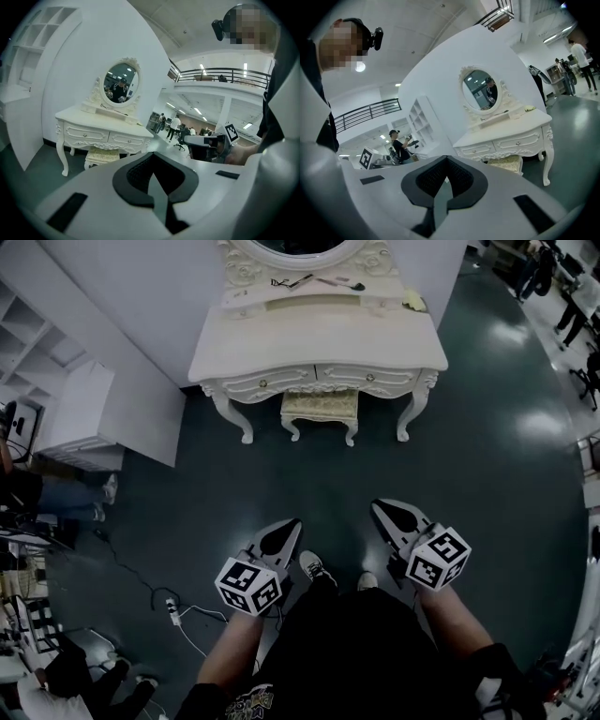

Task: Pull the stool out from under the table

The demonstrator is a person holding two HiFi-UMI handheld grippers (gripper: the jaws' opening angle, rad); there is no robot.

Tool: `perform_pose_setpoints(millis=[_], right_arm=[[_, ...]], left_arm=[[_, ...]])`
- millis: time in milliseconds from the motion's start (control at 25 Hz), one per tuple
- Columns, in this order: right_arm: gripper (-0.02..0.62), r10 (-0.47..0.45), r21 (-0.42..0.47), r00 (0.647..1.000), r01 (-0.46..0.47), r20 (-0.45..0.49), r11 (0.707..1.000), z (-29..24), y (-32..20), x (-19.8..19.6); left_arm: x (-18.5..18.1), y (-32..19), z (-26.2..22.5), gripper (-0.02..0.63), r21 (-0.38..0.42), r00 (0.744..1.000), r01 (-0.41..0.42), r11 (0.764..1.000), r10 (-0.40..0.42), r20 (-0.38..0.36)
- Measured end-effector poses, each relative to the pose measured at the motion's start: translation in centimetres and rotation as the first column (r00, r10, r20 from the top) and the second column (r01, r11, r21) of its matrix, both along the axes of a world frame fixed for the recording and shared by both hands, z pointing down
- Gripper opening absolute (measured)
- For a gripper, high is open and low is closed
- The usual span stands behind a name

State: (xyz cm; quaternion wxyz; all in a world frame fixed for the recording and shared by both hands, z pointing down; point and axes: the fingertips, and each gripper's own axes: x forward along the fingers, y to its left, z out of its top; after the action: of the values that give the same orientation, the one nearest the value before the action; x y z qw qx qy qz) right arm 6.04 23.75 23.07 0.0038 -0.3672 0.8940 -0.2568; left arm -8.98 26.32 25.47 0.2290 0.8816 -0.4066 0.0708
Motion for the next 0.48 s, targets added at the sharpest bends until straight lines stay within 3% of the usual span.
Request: perform_pose_setpoints(millis=[480], right_arm=[[0.028,0.08,-0.016,0.996,-0.081,-0.05,0.997,0.7,-5.4,-4.7]], left_arm=[[-6.5,-7.0,2.0,0.008,-0.012,0.999,-0.033,0.999,0.034,0.017]])
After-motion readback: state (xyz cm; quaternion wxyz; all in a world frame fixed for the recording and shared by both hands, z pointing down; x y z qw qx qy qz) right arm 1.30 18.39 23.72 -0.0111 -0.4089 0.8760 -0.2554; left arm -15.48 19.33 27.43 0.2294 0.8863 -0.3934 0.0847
